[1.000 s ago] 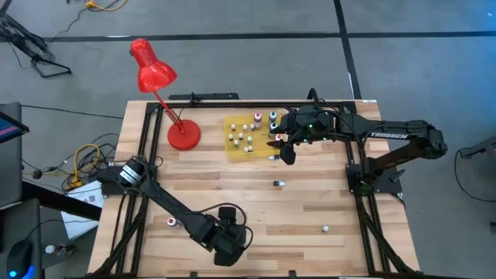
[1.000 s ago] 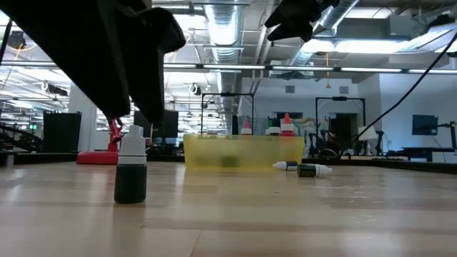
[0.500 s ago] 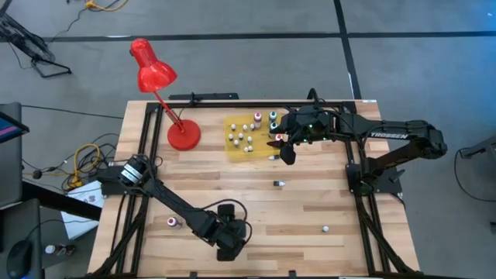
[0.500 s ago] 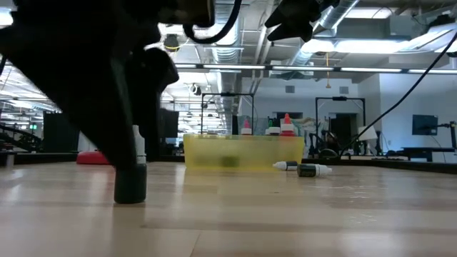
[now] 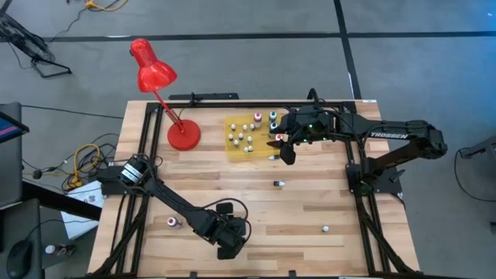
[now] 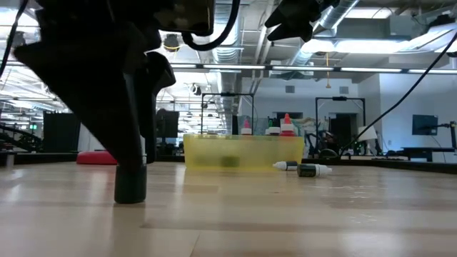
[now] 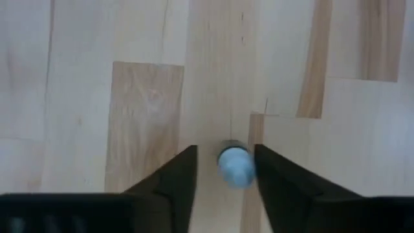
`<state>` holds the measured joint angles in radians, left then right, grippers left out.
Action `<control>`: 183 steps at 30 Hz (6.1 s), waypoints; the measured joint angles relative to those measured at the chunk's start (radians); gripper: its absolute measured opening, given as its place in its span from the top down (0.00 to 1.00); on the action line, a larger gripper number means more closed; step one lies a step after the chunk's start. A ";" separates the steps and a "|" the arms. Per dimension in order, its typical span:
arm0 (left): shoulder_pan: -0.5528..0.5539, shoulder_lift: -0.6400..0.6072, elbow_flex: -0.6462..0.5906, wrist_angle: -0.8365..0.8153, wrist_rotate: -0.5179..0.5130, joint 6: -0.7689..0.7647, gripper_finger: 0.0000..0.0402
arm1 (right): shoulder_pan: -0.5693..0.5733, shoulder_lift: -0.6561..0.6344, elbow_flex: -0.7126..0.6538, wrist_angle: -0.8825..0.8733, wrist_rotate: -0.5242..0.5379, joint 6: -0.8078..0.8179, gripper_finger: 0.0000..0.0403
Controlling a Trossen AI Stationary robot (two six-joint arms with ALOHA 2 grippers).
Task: Pick & Place food coloring
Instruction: Put the small red food coloring bottle into the yellow bin, then put the large red food coloring bottle into the yellow bin
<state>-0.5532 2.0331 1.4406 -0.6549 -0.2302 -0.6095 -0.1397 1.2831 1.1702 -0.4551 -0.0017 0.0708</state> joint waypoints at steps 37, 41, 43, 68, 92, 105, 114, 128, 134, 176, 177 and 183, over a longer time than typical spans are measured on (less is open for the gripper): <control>0.489 -0.222 0.043 -0.289 -0.043 0.501 0.86 | 0.000 0.000 0.001 0.000 0.000 0.000 0.49; 0.591 -0.222 0.043 -0.244 -0.009 0.582 0.86 | 0.000 0.000 0.001 0.000 0.000 0.000 0.49; 0.634 -0.222 0.043 -0.220 0.009 0.609 0.86 | 0.000 0.000 0.001 0.000 0.000 0.000 0.49; 0.825 -0.119 -0.019 -0.093 0.104 0.723 0.86 | 0.000 0.000 0.001 0.024 0.000 0.000 0.49; 0.841 -0.119 -0.106 0.015 0.182 0.725 0.77 | 0.000 0.000 0.001 0.023 0.000 0.000 0.49; 0.844 -0.123 -0.091 -0.012 0.167 0.683 0.74 | 0.000 0.000 0.001 0.023 0.000 0.000 0.49; 0.845 -0.229 -0.027 -0.070 0.173 0.740 0.74 | 0.000 0.000 0.001 0.024 0.000 0.000 0.49; 0.715 -0.471 -0.026 -0.179 0.203 0.607 0.74 | 0.000 0.000 0.001 0.025 0.000 0.000 0.49; 0.595 -0.486 -0.026 -0.265 0.161 0.519 0.74 | 0.000 0.000 0.001 0.026 0.000 0.000 0.49; 0.223 -0.972 -0.743 0.387 0.066 0.408 0.74 | 0.009 0.000 0.000 0.232 0.000 0.175 0.49; 0.223 -0.974 -0.743 0.385 0.057 0.403 0.74 | 0.009 0.000 0.000 0.231 0.000 0.175 0.49; 0.224 -0.974 -0.743 0.381 0.005 0.287 0.74 | 0.009 0.000 0.000 0.231 0.000 0.175 0.49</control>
<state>-0.3294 1.0592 0.6980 -0.2741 -0.2248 -0.3222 -0.1310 1.2831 1.1702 -0.2241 -0.0021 0.2455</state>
